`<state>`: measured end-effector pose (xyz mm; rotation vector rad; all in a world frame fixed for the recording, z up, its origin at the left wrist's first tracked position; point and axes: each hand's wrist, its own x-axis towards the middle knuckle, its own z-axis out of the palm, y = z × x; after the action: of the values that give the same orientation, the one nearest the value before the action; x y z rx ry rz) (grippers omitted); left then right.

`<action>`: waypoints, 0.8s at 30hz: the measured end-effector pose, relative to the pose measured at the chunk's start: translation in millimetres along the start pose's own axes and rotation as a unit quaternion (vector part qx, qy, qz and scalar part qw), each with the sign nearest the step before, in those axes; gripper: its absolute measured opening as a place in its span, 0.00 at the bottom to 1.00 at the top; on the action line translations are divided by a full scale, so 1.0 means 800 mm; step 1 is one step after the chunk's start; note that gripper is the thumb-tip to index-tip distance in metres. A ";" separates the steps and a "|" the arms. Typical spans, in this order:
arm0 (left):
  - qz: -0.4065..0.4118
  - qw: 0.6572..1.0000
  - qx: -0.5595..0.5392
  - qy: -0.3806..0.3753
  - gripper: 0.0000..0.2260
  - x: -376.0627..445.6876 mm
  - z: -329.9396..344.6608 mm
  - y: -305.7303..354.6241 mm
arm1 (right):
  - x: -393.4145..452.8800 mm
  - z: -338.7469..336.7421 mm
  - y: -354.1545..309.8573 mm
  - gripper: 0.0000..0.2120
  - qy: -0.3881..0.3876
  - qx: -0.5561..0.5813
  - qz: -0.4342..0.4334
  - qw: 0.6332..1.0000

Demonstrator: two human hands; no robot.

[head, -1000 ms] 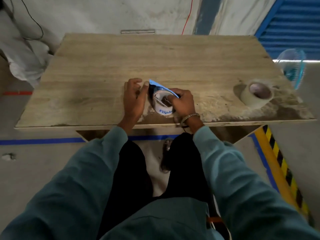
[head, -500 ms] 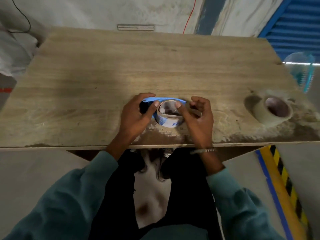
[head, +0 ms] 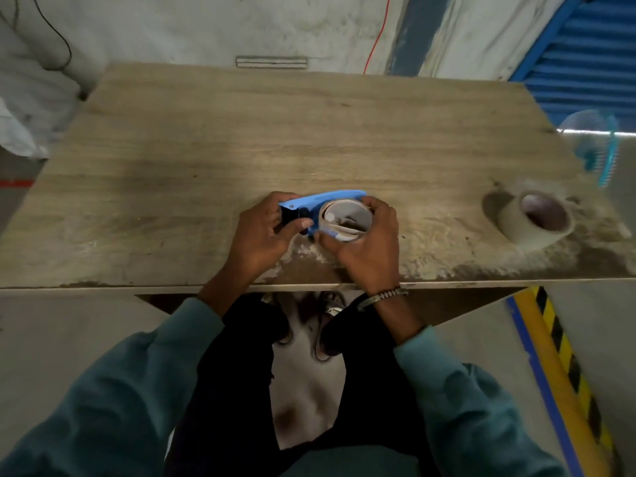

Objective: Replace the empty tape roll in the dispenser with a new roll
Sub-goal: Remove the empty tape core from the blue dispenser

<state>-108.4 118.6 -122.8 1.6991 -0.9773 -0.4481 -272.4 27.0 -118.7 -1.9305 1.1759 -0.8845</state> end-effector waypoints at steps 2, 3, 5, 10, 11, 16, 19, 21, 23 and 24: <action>-0.004 1.000 0.014 0.005 0.16 0.000 0.000 0.002 | -0.015 0.001 -0.003 0.40 0.002 -0.035 -0.008 0.999; -0.005 1.000 0.015 0.005 0.16 0.001 0.000 0.003 | -0.023 0.000 -0.003 0.39 0.004 -0.042 -0.008 0.999; -0.003 1.000 0.007 0.006 0.17 0.001 0.002 0.002 | -0.036 -0.002 -0.004 0.38 0.008 -0.053 -0.013 0.998; 0.007 1.000 -0.005 0.004 0.16 0.003 0.001 -0.006 | -0.043 0.004 -0.008 0.37 -0.011 -0.023 0.003 1.000; 0.008 1.000 -0.013 -0.008 0.17 0.003 -0.002 -0.005 | -0.040 0.002 -0.009 0.37 -0.014 -0.019 -0.001 1.000; 0.092 0.990 0.102 -0.017 0.21 0.001 -0.002 -0.005 | -0.014 -0.016 -0.011 0.35 -0.048 -0.071 -0.062 0.994; 0.121 0.981 0.146 -0.028 0.21 0.000 0.001 -0.004 | -0.011 -0.027 -0.019 0.32 -0.028 -0.057 -0.077 0.995; 0.131 0.975 0.173 -0.037 0.21 -0.002 0.001 -0.006 | -0.011 -0.035 -0.030 0.31 -0.004 -0.048 -0.102 0.994; 0.131 0.973 0.185 -0.036 0.21 -0.001 0.002 -0.007 | -0.006 -0.044 -0.041 0.30 0.010 -0.028 -0.122 0.992; 0.130 0.974 0.182 -0.033 0.22 -0.001 0.002 -0.008 | -0.001 -0.049 -0.044 0.29 0.018 -0.009 -0.126 0.992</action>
<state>-107.5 118.8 -129.8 1.8529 -1.3755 -0.1581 -289.4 31.5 -68.8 -2.1173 0.9757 -1.0472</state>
